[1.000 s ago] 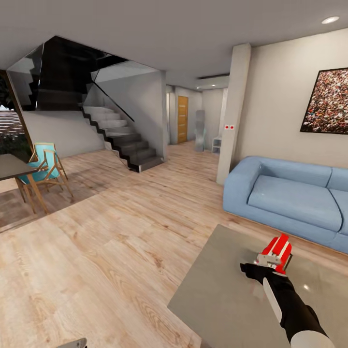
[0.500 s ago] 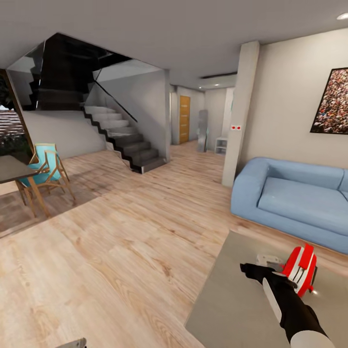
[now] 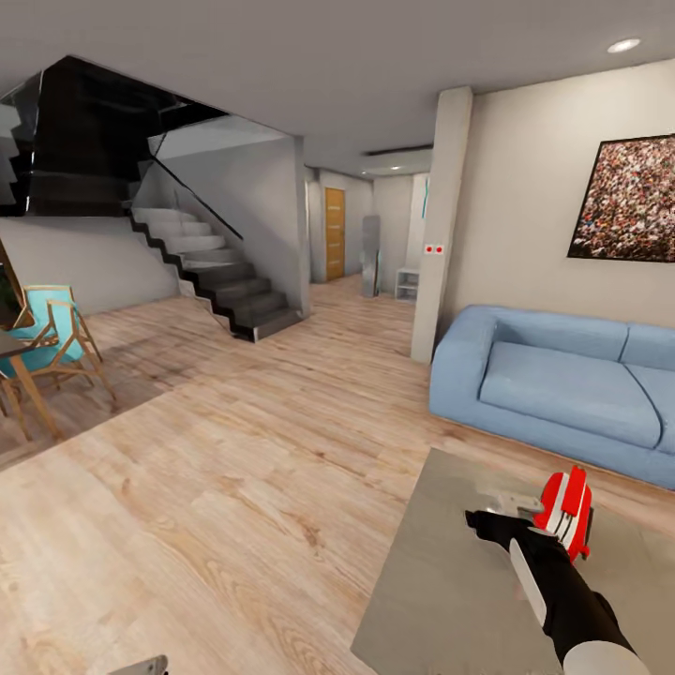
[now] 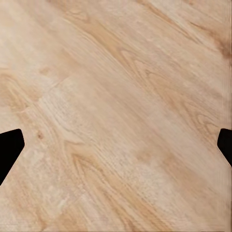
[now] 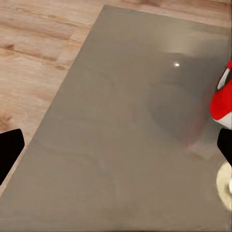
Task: Turn on the radio receiver that's on the table in the living room.
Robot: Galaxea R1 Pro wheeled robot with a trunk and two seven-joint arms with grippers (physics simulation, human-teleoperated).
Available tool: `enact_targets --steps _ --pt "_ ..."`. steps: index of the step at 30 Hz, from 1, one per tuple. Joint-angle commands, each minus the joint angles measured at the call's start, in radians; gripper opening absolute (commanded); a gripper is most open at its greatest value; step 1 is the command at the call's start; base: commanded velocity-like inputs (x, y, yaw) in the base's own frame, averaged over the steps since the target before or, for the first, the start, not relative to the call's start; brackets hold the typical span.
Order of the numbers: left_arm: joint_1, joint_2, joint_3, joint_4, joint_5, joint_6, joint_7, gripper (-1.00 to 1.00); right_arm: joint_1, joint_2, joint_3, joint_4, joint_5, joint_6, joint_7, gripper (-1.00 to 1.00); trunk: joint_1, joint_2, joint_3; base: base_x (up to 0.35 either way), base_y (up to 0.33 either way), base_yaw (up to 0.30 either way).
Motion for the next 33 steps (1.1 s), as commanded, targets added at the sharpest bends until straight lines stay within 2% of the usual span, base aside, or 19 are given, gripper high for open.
enact_targets --steps 1,33 --pt "0.000 0.000 0.000 0.000 0.000 0.000 0.000 1.00 0.000 0.000 0.000 0.000 0.000 0.000 0.000 1.00 0.000 0.000 0.001 0.003 0.002 -0.253" --pt "0.000 -0.003 0.000 0.000 -0.003 0.000 0.001 1.00 0.000 -0.001 -0.001 0.000 0.001 0.000 0.000 1.00 0.000 0.000 0.022 0.012 0.011 -0.256"
